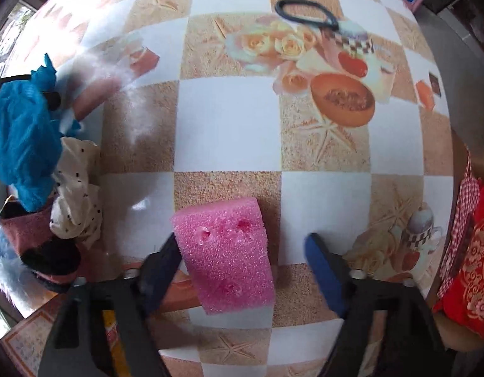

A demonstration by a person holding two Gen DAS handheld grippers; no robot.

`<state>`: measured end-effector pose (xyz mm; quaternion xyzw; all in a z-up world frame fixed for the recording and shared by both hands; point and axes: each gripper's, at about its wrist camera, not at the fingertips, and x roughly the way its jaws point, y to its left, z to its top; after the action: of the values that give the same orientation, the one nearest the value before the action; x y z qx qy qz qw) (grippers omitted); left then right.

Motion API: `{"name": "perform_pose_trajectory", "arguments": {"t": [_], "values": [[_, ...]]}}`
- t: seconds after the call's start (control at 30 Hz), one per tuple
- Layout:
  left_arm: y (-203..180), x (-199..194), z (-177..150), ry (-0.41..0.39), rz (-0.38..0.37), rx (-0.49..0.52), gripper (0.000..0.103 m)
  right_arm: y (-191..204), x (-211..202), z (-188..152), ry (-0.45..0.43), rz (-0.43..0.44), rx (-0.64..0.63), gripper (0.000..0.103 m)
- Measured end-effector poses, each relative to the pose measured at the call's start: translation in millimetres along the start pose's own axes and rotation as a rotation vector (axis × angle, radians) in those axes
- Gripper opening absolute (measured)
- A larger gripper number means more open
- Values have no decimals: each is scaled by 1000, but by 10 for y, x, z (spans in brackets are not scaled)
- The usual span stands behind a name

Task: Organize soft objects
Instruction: 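Grasp blue mesh cloth with left tool while right tool grasps pink sponge, then carry blue cloth in left tool and pink sponge in right tool over box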

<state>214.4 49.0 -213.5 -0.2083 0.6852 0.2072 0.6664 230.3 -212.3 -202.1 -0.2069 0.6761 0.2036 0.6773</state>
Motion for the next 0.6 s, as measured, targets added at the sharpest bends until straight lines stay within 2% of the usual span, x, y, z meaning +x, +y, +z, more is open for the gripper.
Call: {"name": "perform_pose_trajectory", "arguments": {"t": [0.03, 0.07, 0.13, 0.37, 0.6], "values": [[-20, -28, 5, -6, -1, 21, 50, 9, -36, 10, -8, 1, -13, 60], [-36, -56, 11, -10, -7, 39, 43, 10, -70, 11, -19, 4, -24, 48], [-12, -113, 6, -10, -49, 36, 35, -33, -101, 15, -19, 55, -13, 49], [74, -603, -115, -132, -81, 59, 34, -142, -473, 5, -83, 146, 40, 48], [212, -1026, -420, -200, -119, 65, 34, 55, -966, 15, -157, 189, 2, 49]]}}
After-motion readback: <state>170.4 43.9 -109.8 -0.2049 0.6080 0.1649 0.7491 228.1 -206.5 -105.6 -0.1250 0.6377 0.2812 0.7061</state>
